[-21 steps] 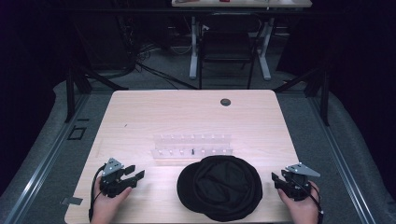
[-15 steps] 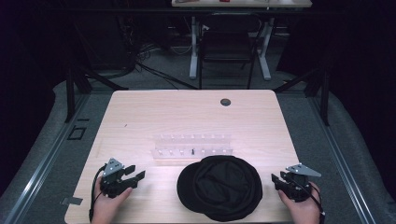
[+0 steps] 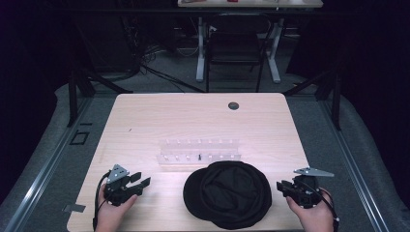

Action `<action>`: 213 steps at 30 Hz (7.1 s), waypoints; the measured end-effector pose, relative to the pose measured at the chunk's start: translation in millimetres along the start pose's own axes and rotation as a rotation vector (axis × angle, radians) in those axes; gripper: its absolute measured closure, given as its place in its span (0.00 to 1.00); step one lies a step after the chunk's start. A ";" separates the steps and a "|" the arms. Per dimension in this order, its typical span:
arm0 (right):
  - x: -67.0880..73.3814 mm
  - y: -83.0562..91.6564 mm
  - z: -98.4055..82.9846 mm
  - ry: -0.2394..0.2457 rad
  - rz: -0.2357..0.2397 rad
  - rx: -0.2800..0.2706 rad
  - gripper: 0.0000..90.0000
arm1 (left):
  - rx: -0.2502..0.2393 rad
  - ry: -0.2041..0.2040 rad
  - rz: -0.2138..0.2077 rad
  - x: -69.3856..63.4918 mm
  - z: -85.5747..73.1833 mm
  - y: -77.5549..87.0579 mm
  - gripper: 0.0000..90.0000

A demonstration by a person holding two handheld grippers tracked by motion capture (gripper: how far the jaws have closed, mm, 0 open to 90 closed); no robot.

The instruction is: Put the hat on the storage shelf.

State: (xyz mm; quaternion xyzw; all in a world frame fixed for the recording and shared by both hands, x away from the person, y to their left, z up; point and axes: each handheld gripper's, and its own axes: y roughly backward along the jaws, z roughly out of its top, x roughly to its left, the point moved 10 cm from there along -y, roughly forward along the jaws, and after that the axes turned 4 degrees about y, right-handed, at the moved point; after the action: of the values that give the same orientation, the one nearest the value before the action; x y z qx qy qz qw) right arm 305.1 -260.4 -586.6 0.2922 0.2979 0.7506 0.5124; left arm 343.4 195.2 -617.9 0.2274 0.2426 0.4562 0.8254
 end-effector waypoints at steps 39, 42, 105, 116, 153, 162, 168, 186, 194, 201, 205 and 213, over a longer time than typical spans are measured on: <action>21.3 -25.6 16.2 -0.035 0.141 0.424 0.80 | 0.012 -0.017 -0.014 -6.6 -2.1 -5.9 0.60; 20.4 -27.7 14.8 -0.034 0.146 0.446 0.80 | 0.014 -0.017 -0.014 -6.7 -2.3 -6.0 0.60; 49.7 16.0 45.8 -0.269 0.570 0.479 0.98 | 0.021 0.000 -0.013 -6.1 -3.5 -7.9 0.61; 77.7 38.6 68.7 -0.307 0.720 0.393 0.98 | 0.021 -0.001 -0.011 -5.7 -3.5 -7.9 0.61; 92.0 98.0 137.9 -0.341 0.904 0.157 0.98 | 0.020 0.003 -0.008 -4.9 -3.8 -8.1 0.61; 90.1 106.6 158.6 -0.349 0.915 0.094 0.98 | 0.026 0.007 -0.015 -5.5 -4.2 -8.9 0.58; 96.0 107.9 175.3 -0.347 0.914 0.067 0.98 | 0.024 0.018 -0.027 -6.2 -4.3 -9.7 0.54; 100.6 101.1 211.0 -0.340 0.879 0.028 0.98 | 0.018 -0.047 -0.011 -3.8 -3.9 -12.6 0.48; 101.7 95.2 225.4 -0.346 0.864 0.009 0.98 | 0.020 -0.043 -0.003 -1.1 -4.5 -13.2 0.48; 106.4 86.0 235.6 -0.351 0.869 0.003 0.98 | 0.028 -0.035 -0.004 0.5 -5.1 -13.6 0.48; 110.4 80.4 242.0 -0.344 0.861 0.002 0.98 | 0.020 -0.036 -0.007 -0.3 -3.9 -12.8 0.48; 120.7 69.7 254.0 -0.333 0.868 -0.003 0.98 | 0.014 -0.035 -0.007 0.3 -2.9 -11.5 0.48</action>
State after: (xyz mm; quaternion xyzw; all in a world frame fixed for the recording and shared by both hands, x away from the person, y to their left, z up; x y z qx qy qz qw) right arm 415.9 -129.7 -352.9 0.5057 0.0606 0.8388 0.1924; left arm 349.1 190.4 -627.0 0.2403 0.2324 0.4475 0.8295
